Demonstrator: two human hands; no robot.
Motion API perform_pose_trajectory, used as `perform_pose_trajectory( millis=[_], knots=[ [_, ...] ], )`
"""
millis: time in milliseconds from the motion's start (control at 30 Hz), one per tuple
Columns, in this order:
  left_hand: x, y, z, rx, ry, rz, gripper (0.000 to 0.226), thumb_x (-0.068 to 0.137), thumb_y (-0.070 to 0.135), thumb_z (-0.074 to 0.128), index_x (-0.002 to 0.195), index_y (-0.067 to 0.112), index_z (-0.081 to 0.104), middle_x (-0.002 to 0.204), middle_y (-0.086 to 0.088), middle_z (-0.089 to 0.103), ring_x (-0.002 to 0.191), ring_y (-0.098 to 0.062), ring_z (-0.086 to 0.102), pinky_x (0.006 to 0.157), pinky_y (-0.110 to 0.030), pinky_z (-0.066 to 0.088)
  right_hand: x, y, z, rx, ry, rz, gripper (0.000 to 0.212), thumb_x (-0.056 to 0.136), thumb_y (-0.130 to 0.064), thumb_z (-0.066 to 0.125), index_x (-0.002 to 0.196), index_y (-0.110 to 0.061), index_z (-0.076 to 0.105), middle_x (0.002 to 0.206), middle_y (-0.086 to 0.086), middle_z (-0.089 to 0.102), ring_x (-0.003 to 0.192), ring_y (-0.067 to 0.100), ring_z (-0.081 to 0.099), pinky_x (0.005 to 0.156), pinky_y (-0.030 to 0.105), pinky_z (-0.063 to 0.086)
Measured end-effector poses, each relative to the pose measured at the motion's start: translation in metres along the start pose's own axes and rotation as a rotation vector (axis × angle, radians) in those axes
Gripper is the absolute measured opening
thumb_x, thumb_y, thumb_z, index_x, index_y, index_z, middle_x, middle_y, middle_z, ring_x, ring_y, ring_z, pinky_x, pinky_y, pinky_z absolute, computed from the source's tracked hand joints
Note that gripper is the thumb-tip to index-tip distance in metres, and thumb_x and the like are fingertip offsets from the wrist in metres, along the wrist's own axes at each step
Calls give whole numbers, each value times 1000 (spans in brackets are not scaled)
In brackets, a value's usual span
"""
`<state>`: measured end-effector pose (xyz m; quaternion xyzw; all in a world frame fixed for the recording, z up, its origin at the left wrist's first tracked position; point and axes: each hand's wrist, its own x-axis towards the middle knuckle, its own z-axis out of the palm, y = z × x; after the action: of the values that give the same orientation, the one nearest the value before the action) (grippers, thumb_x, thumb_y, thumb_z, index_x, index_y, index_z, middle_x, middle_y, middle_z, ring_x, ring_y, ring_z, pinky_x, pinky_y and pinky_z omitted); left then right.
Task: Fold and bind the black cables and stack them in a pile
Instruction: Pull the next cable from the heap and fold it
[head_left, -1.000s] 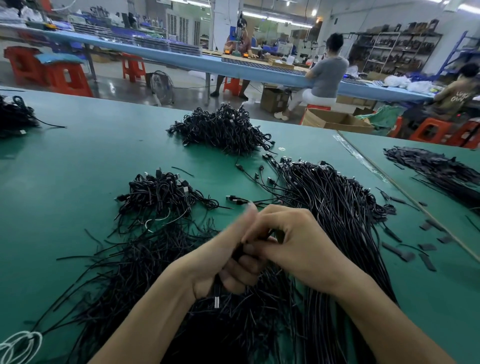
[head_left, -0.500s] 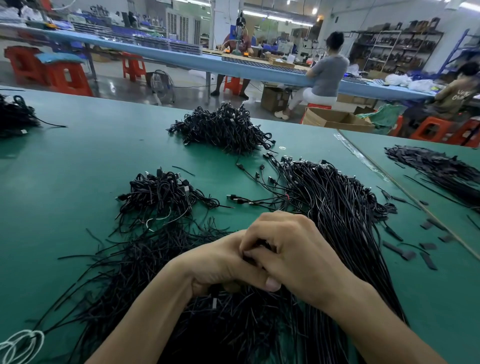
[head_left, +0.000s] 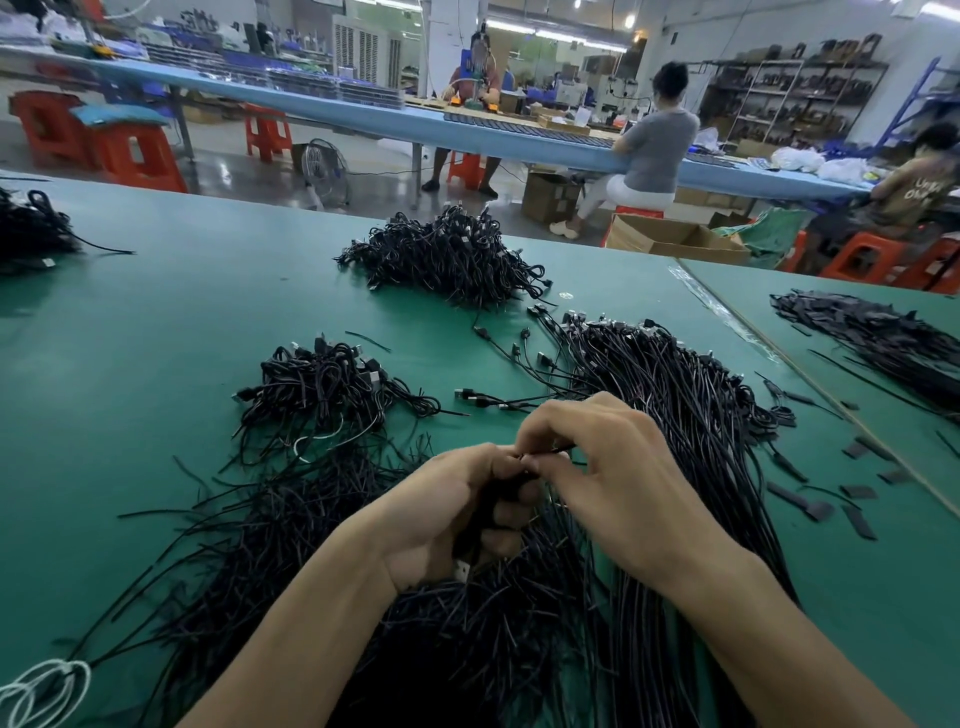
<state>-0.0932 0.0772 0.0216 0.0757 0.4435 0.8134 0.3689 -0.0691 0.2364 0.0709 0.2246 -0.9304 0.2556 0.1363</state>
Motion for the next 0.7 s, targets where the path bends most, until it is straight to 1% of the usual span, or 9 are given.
perform_pose_trajectory(
  millis=[67, 133, 233, 367, 433, 500, 533, 600, 700],
  knots=[
    [-1, -1, 0, -62, -8, 17, 8, 84, 18, 50, 86, 11, 54, 71, 0, 49, 52, -6, 37, 41, -16, 32, 0, 2, -1, 9, 9, 7, 14, 88, -16, 71, 85, -28, 65, 80, -19, 63, 91, 6, 51, 78, 26, 42],
    [0, -1, 0, -98, -18, 64, 9, 89, 14, 52, 86, 8, 59, 72, -2, 49, 53, -6, 39, 41, -16, 34, 1, 4, -2, 30, 20, 5, 14, 88, -17, 71, 86, -29, 64, 80, -20, 62, 87, 4, 52, 75, 24, 41],
    [0, 1, 2, -129, -19, 143, 16, 90, 7, 52, 82, 6, 65, 71, -3, 49, 52, -6, 40, 41, -14, 36, 2, 5, -2, 63, 7, -11, 17, 89, -11, 69, 87, -27, 64, 79, -20, 63, 82, 2, 57, 71, 14, 39],
    [0, -1, 7, -141, -3, 225, 26, 92, 11, 52, 74, 11, 72, 71, -2, 51, 51, -6, 41, 41, -14, 37, 5, 2, -3, 98, 18, -32, 20, 89, -6, 69, 90, -25, 65, 78, -15, 66, 83, 2, 62, 70, 10, 41],
    [0, -1, 8, -112, 8, 245, 27, 92, 14, 53, 73, 14, 73, 71, -1, 50, 51, -5, 40, 40, -14, 36, 6, 1, -3, 103, 5, -58, 18, 90, -8, 69, 92, -26, 66, 82, -15, 65, 85, 5, 63, 73, 14, 45],
    [-1, 0, 9, -70, 25, 247, 26, 89, 14, 54, 73, 16, 74, 70, 0, 50, 51, -4, 38, 40, -13, 34, 7, 2, -3, 81, -10, -74, 16, 91, -9, 68, 94, -25, 68, 87, -14, 64, 86, 6, 63, 78, 29, 52],
    [-1, 0, 9, -60, 33, 243, 25, 88, 13, 55, 72, 16, 74, 70, 0, 50, 50, -4, 38, 40, -13, 34, 7, 3, -3, 74, -17, -81, 15, 91, -9, 68, 94, -24, 69, 88, -13, 65, 86, 7, 63, 78, 34, 53],
    [-3, 2, 8, -58, 41, 227, 23, 86, 12, 55, 71, 14, 73, 69, -1, 50, 49, -4, 37, 39, -13, 33, 6, 4, -4, 55, -32, -103, 14, 91, -10, 67, 95, -22, 70, 89, -12, 65, 86, 9, 64, 77, 39, 53],
    [-5, 2, 8, -54, 44, 201, 22, 87, 11, 54, 72, 11, 70, 66, -2, 51, 47, -5, 38, 37, -13, 34, 5, 5, -5, -15, -20, -157, 12, 93, -13, 65, 97, -23, 69, 90, -12, 66, 86, 12, 63, 75, 40, 53]
  ],
)
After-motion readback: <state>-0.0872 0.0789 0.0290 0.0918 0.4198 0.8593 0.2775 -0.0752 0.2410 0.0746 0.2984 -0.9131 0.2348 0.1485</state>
